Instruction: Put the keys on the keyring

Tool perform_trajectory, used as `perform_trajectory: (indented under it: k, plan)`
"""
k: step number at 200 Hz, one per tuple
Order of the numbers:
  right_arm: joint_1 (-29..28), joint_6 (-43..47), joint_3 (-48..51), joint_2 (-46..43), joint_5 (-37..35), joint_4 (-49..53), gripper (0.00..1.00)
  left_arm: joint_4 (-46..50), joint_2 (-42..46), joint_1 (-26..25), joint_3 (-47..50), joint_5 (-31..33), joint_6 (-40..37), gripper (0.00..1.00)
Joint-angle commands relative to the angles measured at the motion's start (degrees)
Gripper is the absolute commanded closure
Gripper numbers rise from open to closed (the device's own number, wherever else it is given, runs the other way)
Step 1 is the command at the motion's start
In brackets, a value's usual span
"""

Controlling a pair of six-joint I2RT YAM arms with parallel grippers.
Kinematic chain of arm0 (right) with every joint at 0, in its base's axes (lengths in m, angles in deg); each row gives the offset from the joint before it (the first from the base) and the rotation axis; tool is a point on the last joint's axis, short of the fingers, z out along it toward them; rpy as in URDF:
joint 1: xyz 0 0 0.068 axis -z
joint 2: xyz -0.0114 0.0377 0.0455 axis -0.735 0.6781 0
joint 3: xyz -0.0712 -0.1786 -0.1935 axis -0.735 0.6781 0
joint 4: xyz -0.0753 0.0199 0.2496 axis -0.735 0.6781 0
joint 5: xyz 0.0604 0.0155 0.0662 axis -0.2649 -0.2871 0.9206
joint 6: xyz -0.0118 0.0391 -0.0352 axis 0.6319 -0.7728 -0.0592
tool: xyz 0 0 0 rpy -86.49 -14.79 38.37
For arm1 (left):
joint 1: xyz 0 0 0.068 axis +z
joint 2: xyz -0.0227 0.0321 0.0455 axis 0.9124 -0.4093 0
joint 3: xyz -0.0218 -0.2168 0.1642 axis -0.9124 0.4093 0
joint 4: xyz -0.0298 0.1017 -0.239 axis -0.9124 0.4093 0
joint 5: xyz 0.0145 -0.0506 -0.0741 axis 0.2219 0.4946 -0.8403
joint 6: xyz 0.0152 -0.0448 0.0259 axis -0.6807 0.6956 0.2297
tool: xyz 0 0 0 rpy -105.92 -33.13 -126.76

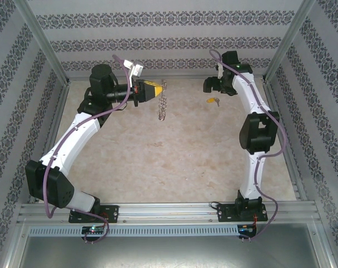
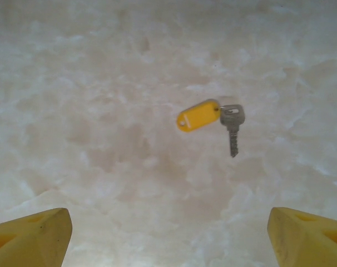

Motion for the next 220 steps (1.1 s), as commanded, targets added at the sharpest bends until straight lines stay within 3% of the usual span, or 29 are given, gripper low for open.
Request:
perform_trajectory:
  k: [1, 45, 113, 175, 220]
  plan:
    - [0.7, -0.4, -5.6, 3.9, -2.8, 3.5, 0.11, -1.3, 2.0, 0.2, 1.2, 1.4, -0.5, 1.0]
    - [0.9, -4.2, -12.1, 12.5, -6.6, 2.5, 0.14, -4.9, 1.6, 0.2, 3.4, 2.6, 1.8, 1.0]
    - [2.4, -6.1, -22.7, 23.7, -4.0, 5.0, 0.22, -6.4, -0.5, 0.3, 3.3, 3.0, 3.5, 1.0]
    - [2.6, -6.2, -23.9, 27.1, -3.7, 5.0, 0.38, -13.5, -5.0, 0.4, 2.6, 3.0, 8.0, 1.0]
    - [2.9, -6.0, -29.9, 30.1, -3.3, 8.2, 0.52, -20.4, -7.1, 1.4, 3.4, 2.7, 12.6, 1.0]
